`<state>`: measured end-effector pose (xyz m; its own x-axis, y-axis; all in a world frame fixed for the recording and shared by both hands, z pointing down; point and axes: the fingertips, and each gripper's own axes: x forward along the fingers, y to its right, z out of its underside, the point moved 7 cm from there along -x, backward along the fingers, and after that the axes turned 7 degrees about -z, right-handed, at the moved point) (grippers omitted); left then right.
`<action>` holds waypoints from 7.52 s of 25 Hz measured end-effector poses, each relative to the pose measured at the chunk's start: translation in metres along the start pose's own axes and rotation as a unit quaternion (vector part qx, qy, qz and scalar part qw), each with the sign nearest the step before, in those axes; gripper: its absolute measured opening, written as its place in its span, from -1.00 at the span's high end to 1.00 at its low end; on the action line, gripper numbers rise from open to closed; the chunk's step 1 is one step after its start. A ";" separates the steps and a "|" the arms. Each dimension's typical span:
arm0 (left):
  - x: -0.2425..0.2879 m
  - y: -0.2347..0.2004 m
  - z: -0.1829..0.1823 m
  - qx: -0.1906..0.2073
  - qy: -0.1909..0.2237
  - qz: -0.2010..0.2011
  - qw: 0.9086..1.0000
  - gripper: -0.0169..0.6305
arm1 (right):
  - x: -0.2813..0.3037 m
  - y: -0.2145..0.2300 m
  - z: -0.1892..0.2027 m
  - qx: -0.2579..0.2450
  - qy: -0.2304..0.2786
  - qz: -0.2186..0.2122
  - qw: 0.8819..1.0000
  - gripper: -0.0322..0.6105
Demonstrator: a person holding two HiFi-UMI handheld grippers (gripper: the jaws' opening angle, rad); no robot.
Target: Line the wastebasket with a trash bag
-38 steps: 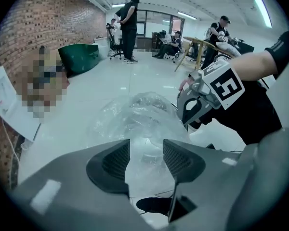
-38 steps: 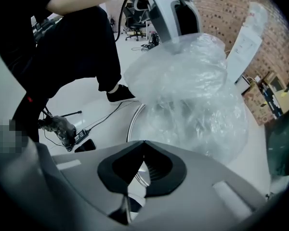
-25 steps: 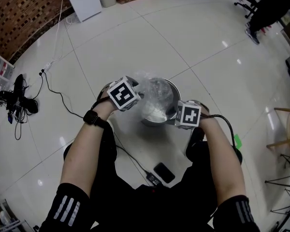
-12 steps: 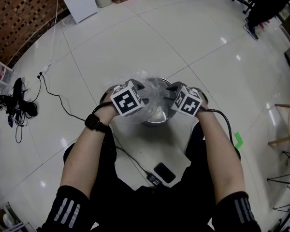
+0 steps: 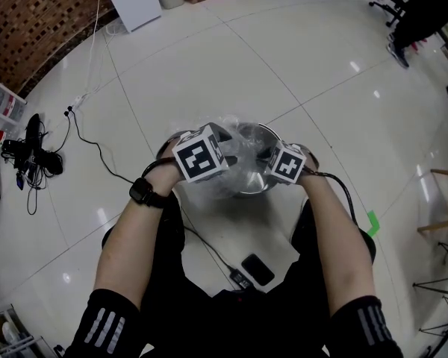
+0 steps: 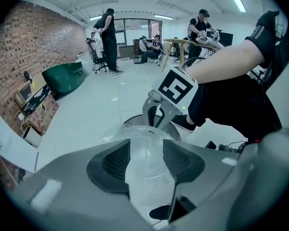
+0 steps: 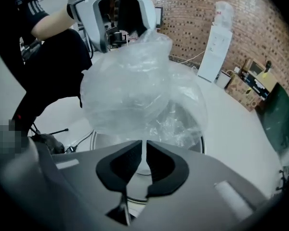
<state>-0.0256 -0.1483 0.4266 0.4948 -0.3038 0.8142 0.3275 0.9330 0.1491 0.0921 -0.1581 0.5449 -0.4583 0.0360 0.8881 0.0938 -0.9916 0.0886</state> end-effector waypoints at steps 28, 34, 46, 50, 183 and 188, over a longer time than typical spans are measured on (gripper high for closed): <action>0.007 -0.024 0.029 -0.003 -0.065 -0.043 0.997 0.31 | 0.007 -0.011 0.016 -0.023 -0.078 -0.014 0.997 0.55; -0.001 -0.025 0.029 -0.002 -0.062 -0.048 0.997 0.31 | -0.049 -0.010 -0.016 -0.012 0.009 0.000 1.000 0.55; -0.004 -0.026 0.026 -0.006 -0.061 -0.051 0.997 0.31 | -0.009 -0.003 -0.002 0.209 0.114 -0.109 0.965 0.42; -0.005 -0.025 0.028 -0.006 -0.061 -0.048 0.997 0.31 | 0.005 -0.015 -0.011 0.170 0.088 -0.115 0.975 0.47; 0.105 0.041 0.136 -0.044 -0.167 0.020 0.985 0.93 | -0.001 -0.022 0.110 0.197 -0.026 -0.079 0.977 0.86; 0.111 0.059 0.140 -0.042 -0.182 0.046 0.981 0.97 | 0.000 -0.033 0.121 0.194 -0.052 -0.096 0.975 0.87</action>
<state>-0.0643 -0.0998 0.6042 0.2100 -0.1146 0.9710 0.3679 0.9294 0.0301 0.1957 -0.1106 0.5968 -0.4097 0.2488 0.8776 0.3514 -0.8448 0.4035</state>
